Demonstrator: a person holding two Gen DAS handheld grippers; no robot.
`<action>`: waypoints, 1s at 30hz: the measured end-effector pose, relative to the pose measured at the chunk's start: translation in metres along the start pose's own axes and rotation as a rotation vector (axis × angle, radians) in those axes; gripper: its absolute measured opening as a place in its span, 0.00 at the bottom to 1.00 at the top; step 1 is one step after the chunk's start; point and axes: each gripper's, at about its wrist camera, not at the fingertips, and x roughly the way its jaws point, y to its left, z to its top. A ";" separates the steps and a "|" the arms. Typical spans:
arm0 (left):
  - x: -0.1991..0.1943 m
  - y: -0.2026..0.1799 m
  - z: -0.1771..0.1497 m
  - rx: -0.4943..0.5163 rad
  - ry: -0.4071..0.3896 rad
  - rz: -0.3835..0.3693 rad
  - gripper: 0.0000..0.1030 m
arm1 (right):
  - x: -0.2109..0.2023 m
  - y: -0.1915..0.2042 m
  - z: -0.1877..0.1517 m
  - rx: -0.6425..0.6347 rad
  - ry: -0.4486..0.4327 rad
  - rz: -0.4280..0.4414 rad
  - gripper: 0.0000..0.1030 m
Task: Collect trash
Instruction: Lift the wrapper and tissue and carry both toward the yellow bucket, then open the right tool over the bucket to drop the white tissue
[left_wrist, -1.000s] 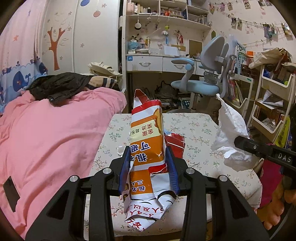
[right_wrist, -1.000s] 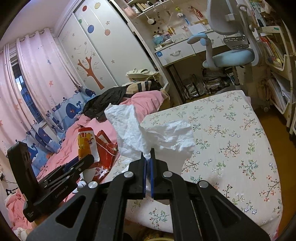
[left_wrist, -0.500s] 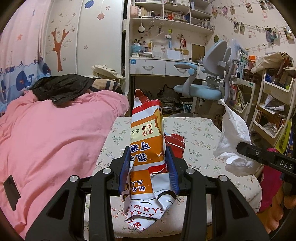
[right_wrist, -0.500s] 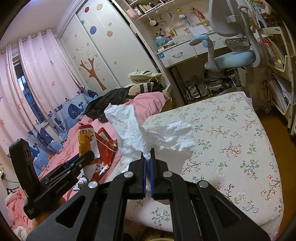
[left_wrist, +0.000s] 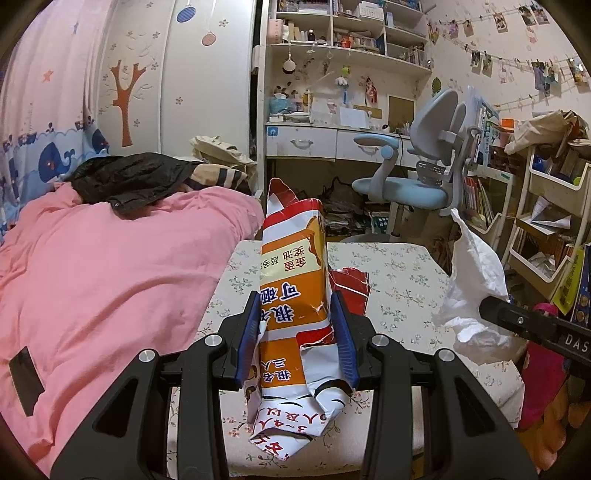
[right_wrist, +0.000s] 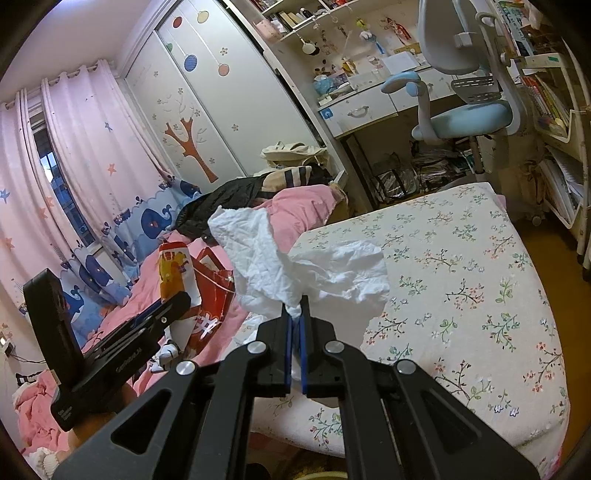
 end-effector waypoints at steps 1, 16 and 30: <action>-0.001 0.000 0.000 0.000 -0.001 0.001 0.36 | -0.001 0.000 0.000 0.000 0.001 0.001 0.04; -0.009 -0.002 -0.005 -0.003 -0.003 0.002 0.36 | -0.008 0.011 -0.034 -0.005 0.080 0.028 0.04; -0.036 0.004 -0.032 -0.023 0.028 -0.004 0.36 | 0.018 0.037 -0.146 -0.054 0.523 -0.019 0.04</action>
